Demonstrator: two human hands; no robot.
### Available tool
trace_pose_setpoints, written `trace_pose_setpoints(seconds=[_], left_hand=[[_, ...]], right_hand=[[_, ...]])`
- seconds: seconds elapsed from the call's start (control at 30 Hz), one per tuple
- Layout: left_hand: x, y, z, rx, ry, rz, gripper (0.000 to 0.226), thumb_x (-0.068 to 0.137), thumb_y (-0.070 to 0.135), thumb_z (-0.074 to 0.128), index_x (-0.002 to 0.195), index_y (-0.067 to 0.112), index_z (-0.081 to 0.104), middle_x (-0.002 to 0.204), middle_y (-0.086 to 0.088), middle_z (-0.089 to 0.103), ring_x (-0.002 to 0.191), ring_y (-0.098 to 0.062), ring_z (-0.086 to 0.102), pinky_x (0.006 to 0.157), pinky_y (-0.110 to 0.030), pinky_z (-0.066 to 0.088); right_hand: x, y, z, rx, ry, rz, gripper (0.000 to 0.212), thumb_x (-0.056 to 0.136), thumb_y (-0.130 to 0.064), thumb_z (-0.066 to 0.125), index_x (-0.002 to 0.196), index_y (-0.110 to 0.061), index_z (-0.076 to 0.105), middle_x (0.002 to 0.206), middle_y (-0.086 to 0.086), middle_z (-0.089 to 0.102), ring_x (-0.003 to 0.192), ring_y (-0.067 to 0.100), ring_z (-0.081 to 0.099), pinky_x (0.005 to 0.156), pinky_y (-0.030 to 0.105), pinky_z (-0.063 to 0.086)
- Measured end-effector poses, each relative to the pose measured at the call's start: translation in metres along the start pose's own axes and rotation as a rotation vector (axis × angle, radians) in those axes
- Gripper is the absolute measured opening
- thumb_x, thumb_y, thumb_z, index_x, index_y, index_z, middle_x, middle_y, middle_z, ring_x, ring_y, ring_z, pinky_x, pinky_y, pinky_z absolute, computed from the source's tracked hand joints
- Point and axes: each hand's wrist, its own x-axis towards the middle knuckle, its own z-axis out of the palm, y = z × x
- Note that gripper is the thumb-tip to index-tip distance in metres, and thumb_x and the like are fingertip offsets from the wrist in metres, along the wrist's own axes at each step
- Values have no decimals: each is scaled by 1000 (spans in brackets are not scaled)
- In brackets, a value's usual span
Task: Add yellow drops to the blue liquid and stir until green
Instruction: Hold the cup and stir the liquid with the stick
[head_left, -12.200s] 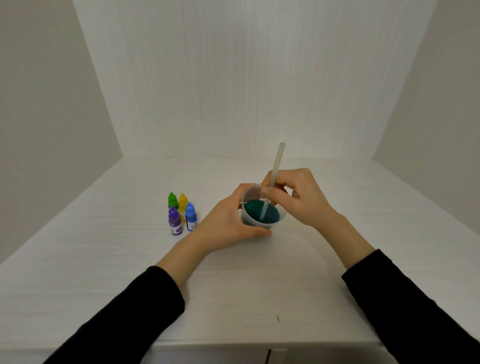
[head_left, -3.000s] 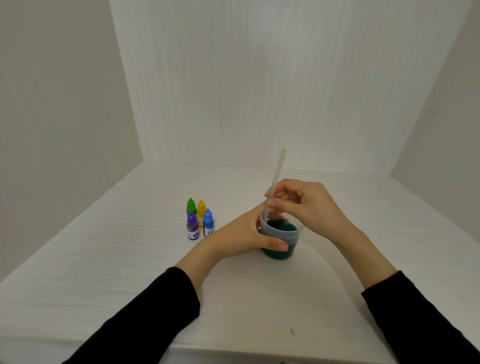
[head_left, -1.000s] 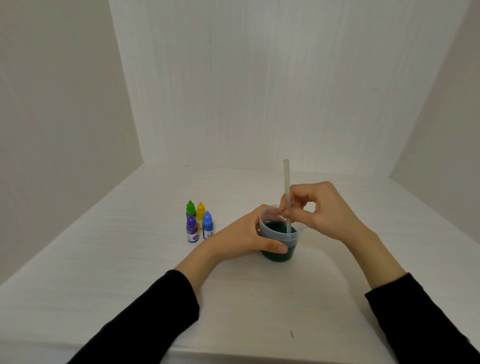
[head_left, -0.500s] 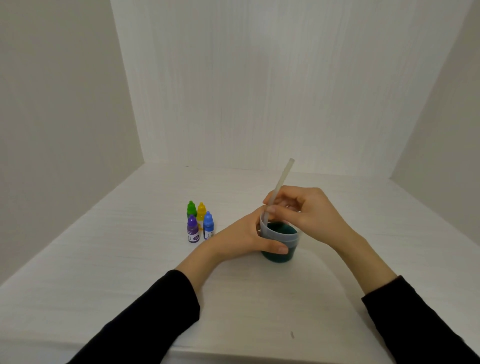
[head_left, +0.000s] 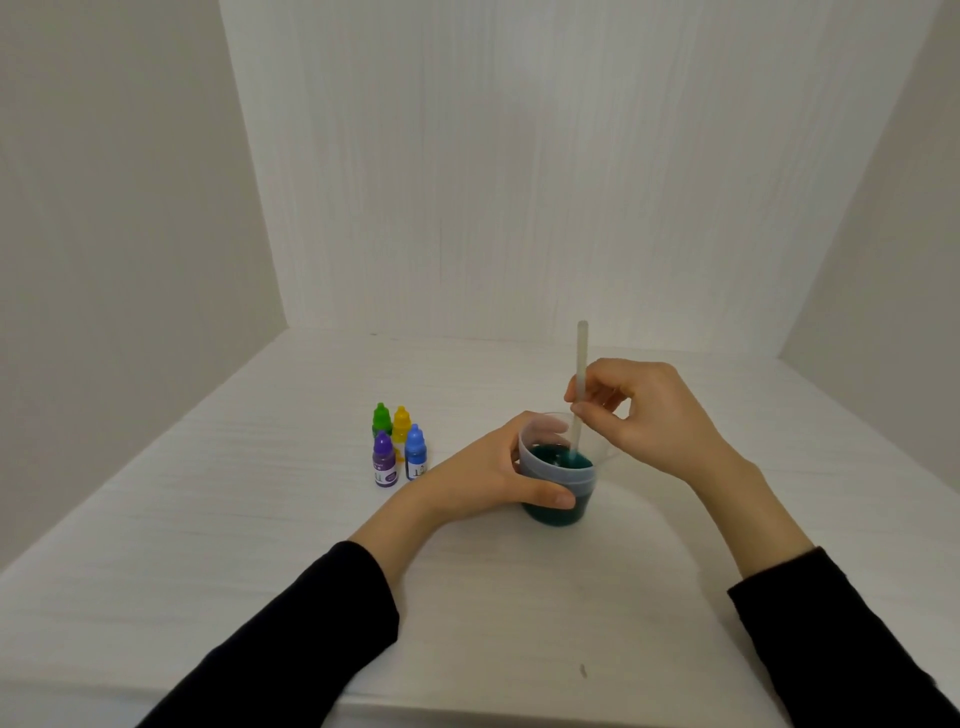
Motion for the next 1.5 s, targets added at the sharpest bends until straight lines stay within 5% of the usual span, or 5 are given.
trace_pose_setpoints(seconds=[0.2,0.63,0.93,1.13,1.5], left_hand=[[1,-2,0,-7,3,-6,67,74,23,83,130,30,47,126,15,60,115,4,55,93,-19,48],[-1,3,0,-25,-25,42,68,77,13,80,131,35,45,128,26,57,119,7,52,95,-16,45],[0,1,0,-19,-12,25,73,69,30,81,133,25,46,130,9,57,119,-6,55,100,-29,47],[-1,2,1,-22,-14,9,60,71,23,82,121,34,51,116,20,63,108,3,59,89,-18,49],[0,0,0,-18,-3,14,67,73,22,82,130,31,48,126,15,60,120,-1,54,99,-23,46]], right_hand=[[-5,-9,-6,81,-35,3,35,76,-4,68,67,-37,61,69,-4,69,65,8,64,65,24,51],[-5,-16,8,378,-123,44,13,82,-12,70,89,-23,71,78,-5,74,78,9,71,81,25,55],[2,-7,14,151,-15,39,14,87,-21,64,93,-33,65,87,-14,69,84,3,66,78,17,51],[0,0,5,48,24,27,13,85,-15,65,90,-27,68,85,-8,70,79,9,66,78,33,56],[-7,-11,-4,201,-56,35,27,73,-1,68,68,-28,67,64,-6,69,63,7,65,69,25,55]])
